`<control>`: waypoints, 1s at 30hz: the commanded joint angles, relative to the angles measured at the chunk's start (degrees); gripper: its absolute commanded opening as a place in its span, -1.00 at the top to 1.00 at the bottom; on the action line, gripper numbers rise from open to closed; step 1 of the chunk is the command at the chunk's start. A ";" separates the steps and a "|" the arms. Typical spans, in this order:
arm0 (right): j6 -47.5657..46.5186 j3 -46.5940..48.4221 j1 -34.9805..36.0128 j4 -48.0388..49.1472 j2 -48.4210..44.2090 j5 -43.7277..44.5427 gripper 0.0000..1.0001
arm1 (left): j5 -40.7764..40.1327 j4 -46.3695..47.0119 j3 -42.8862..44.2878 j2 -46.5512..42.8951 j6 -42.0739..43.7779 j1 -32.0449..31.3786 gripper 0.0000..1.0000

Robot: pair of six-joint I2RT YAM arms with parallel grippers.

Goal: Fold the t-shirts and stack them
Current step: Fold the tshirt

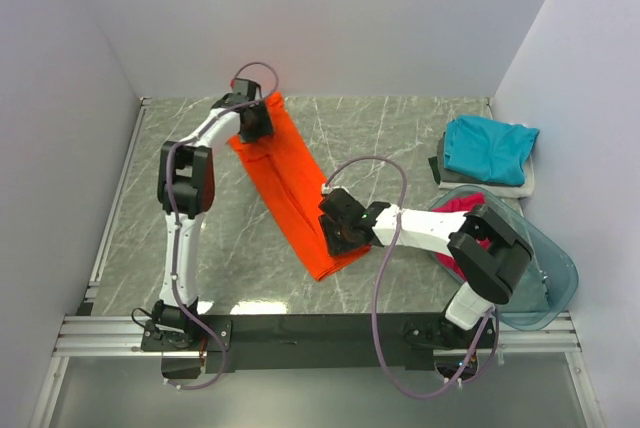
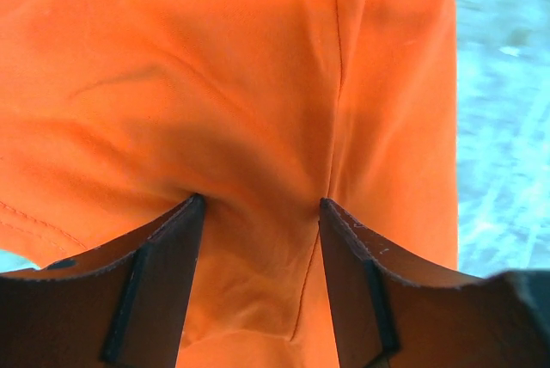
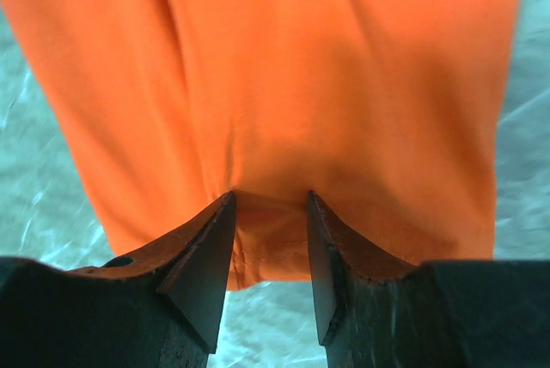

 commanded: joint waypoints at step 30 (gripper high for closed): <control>7.51 5.90 12.31 -5.14 -2.10 -5.82 0.08 | 3.71 6.02 13.08 4.15 10.55 -11.16 -0.31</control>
